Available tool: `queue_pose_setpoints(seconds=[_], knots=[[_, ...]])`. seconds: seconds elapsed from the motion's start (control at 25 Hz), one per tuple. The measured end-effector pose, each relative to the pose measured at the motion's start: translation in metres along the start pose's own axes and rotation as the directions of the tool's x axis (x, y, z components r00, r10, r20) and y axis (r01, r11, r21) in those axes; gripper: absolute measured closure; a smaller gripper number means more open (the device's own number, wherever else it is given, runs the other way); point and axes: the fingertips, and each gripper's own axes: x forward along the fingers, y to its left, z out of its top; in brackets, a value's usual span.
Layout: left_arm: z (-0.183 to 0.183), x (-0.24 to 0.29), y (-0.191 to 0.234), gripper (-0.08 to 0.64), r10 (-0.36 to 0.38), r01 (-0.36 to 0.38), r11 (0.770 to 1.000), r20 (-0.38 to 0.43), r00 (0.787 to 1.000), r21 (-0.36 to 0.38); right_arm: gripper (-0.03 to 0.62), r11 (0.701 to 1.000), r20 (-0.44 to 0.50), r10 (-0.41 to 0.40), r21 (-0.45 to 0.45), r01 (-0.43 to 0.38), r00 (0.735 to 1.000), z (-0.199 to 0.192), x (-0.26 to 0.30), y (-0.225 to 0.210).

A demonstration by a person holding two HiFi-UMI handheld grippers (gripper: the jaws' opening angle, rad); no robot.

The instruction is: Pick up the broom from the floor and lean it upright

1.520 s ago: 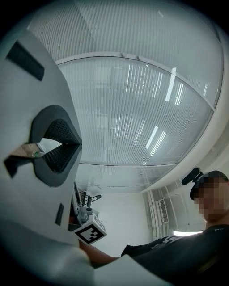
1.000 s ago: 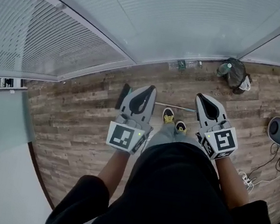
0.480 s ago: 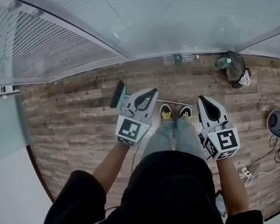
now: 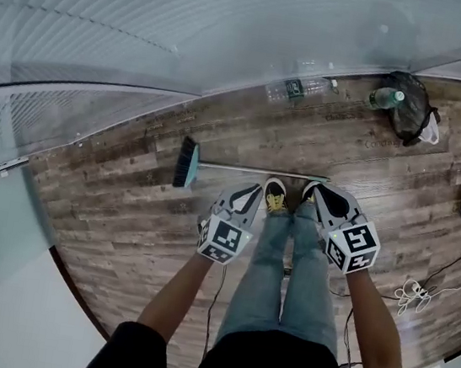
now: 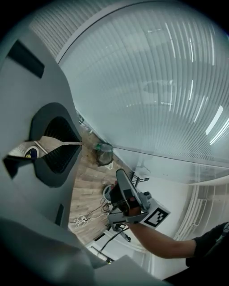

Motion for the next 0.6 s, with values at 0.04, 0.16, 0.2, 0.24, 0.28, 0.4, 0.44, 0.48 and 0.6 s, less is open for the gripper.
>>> queue_pose_setpoints(seconds=[0.04,0.16,0.2,0.24,0.28,0.4,0.44,0.48,0.6], knots=[[-0.013,0.017,0.000,0.535,-0.006,0.006,1.000,-0.026,1.000,0.024,0.574,1.000,-0.020,0.000,0.012,0.001,1.000,-0.016,0.014,-0.010],[-0.056,0.066,-0.002,0.535,-0.027,0.036,0.996,-0.109,0.994,0.083,0.572,0.997,-0.084,-0.014,0.069,0.020,0.996,-0.068,0.051,-0.036],[-0.071,0.081,-0.003,0.535,-0.034,0.048,0.994,-0.136,0.990,0.099,0.572,0.995,-0.110,-0.020,0.098,0.031,0.994,-0.087,0.060,-0.044],[-0.086,0.096,-0.003,0.535,-0.038,0.057,0.992,-0.161,0.986,0.116,0.572,0.991,-0.139,-0.025,0.127,0.043,0.990,-0.107,0.070,-0.052],[-0.101,0.112,-0.003,0.535,-0.039,0.064,0.989,-0.183,0.982,0.135,0.572,0.987,-0.171,-0.028,0.152,0.054,0.985,-0.127,0.080,-0.060],[-0.149,0.162,0.002,0.534,-0.039,0.088,0.979,-0.254,0.966,0.184,0.572,0.974,-0.269,-0.014,0.212,0.073,0.963,-0.188,0.112,-0.082],[-0.166,0.176,0.001,0.531,-0.045,0.101,0.977,-0.281,0.959,0.188,0.572,0.969,-0.288,-0.005,0.234,0.076,0.958,-0.205,0.123,-0.087],[-0.183,0.188,0.000,0.521,-0.054,0.114,0.977,-0.306,0.950,0.183,0.572,0.963,-0.297,0.002,0.258,0.078,0.955,-0.222,0.133,-0.090],[-0.230,0.221,-0.008,0.484,-0.076,0.135,0.981,-0.367,0.927,0.136,0.571,0.947,-0.304,0.002,0.307,0.096,0.953,-0.267,0.161,-0.103]])
